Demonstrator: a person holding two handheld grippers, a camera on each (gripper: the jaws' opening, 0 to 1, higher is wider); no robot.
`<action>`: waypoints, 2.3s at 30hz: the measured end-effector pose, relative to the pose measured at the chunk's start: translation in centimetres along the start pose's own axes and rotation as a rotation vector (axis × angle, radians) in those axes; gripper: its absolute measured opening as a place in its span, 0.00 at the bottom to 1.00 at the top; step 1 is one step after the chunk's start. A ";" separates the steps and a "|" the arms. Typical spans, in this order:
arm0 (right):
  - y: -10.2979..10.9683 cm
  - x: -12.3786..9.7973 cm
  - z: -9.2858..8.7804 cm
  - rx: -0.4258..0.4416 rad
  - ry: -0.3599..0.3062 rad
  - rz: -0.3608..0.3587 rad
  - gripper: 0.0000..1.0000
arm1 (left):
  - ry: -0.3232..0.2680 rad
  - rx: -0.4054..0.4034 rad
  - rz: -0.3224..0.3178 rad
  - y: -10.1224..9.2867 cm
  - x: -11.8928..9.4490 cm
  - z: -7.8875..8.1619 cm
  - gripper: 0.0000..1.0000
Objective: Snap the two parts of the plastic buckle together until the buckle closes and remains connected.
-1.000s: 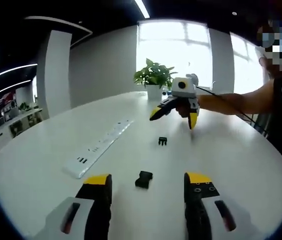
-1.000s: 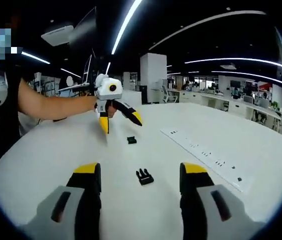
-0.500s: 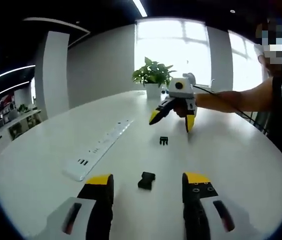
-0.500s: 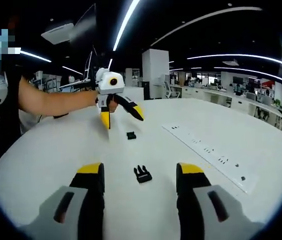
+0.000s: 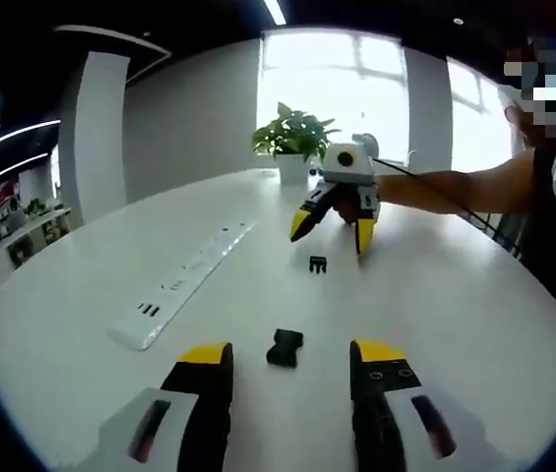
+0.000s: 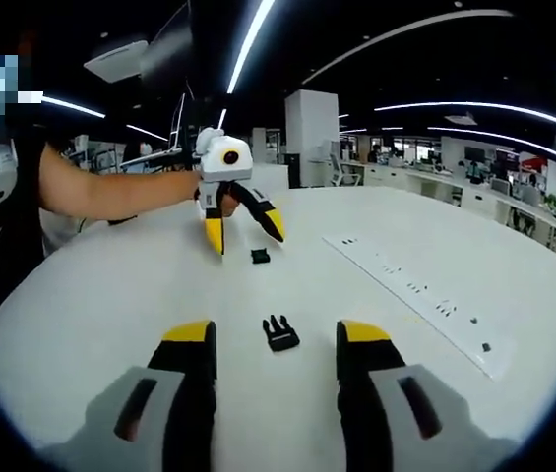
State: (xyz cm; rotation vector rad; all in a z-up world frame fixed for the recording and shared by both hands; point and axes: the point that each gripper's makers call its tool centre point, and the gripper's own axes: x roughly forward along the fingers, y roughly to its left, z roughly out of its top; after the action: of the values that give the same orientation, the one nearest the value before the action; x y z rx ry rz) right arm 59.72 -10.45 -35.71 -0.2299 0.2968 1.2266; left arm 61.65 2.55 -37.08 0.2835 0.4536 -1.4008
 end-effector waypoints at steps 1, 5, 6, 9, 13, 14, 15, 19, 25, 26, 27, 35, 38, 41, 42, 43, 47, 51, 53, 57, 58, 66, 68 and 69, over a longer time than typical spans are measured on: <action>0.0 0.1 0.0 -0.002 -0.001 0.001 0.47 | -0.003 -0.003 0.002 0.1 0.0 0.0 0.45; 0.0 0.2 0.0 -0.008 0.002 0.015 0.41 | -0.014 0.004 0.000 0.3 -0.1 0.2 0.37; 0.0 0.2 0.0 -0.010 0.006 0.020 0.39 | -0.016 0.009 -0.004 0.3 -0.2 0.2 0.35; 0.0 0.4 -0.1 -0.024 0.016 0.034 0.34 | -0.031 0.007 -0.013 0.4 -0.3 0.4 0.31; 0.0 0.6 -0.3 -0.033 0.032 0.037 0.33 | -0.033 0.008 -0.023 0.3 -0.2 0.5 0.28; -0.1 0.7 -0.3 -0.035 0.033 0.040 0.33 | -0.031 0.008 -0.025 0.3 -0.2 0.4 0.27; -0.1 0.7 -0.3 -0.037 0.036 0.043 0.32 | -0.029 0.006 -0.029 0.3 -0.2 0.3 0.27; 0.1 0.9 -0.3 -0.046 0.047 0.061 0.31 | -0.031 0.009 -0.053 0.1 -0.1 0.2 0.25; -0.2 0.9 -0.3 -0.049 0.055 0.068 0.30 | -0.025 0.031 -0.064 0.0 0.2 0.0 0.23; -0.2 1.0 -0.2 -0.045 0.052 0.069 0.31 | -0.025 0.034 -0.066 0.0 0.2 -0.1 0.23; -0.2 1.0 -0.2 -0.042 0.051 0.071 0.31 | -0.026 0.038 -0.067 -0.1 0.2 -0.1 0.23; 0.0 1.2 -0.5 -0.052 0.061 0.087 0.28 | -0.013 0.031 -0.078 0.1 0.2 -0.3 0.22; 0.0 1.1 -0.5 -0.053 0.065 0.090 0.27 | -0.011 0.039 -0.082 0.1 0.3 -0.3 0.20; 0.1 1.2 -0.5 -0.049 0.068 0.088 0.26 | -0.008 0.041 -0.079 0.2 0.3 -0.3 0.20; 0.0 1.2 -0.6 -0.052 0.072 0.089 0.26 | -0.010 0.042 -0.078 0.2 0.3 -0.3 0.20; 0.0 1.2 -0.6 -0.053 0.073 0.089 0.26 | -0.011 0.040 -0.078 0.2 0.3 -0.3 0.19; -0.2 1.3 -0.6 -0.064 0.081 0.090 0.22 | -0.009 0.037 -0.073 0.5 0.3 -0.3 0.19; 0.1 1.5 -0.8 -0.067 0.090 0.108 0.19 | -0.008 0.034 -0.074 0.4 0.3 -0.4 0.19; -0.1 1.6 -0.9 -0.071 0.093 0.105 0.19 | -0.008 0.033 -0.076 0.4 0.3 -0.4 0.19; -0.4 1.6 -1.1 -0.075 0.101 0.106 0.19 | -0.009 0.031 -0.076 0.6 0.2 -0.5 0.19; -0.4 1.7 -1.1 -0.079 0.099 0.105 0.19 | -0.008 0.031 -0.075 0.7 0.2 -0.5 0.19; -0.5 1.7 -1.1 -0.092 0.105 0.106 0.18 | -0.015 0.027 -0.081 0.9 0.2 -0.5 0.19; -0.4 1.7 -1.1 -0.089 0.105 0.112 0.18 | -0.016 0.029 -0.083 0.8 0.3 -0.5 0.19; -0.3 1.6 -1.1 -0.087 0.105 0.114 0.18 | -0.017 0.029 -0.085 0.8 0.3 -0.4 0.19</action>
State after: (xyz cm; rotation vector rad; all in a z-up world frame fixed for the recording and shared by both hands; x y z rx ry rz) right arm 60.39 -9.46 -37.36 -0.3579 0.3518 1.3438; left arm 62.39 2.63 -37.67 0.2781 0.4360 -1.4921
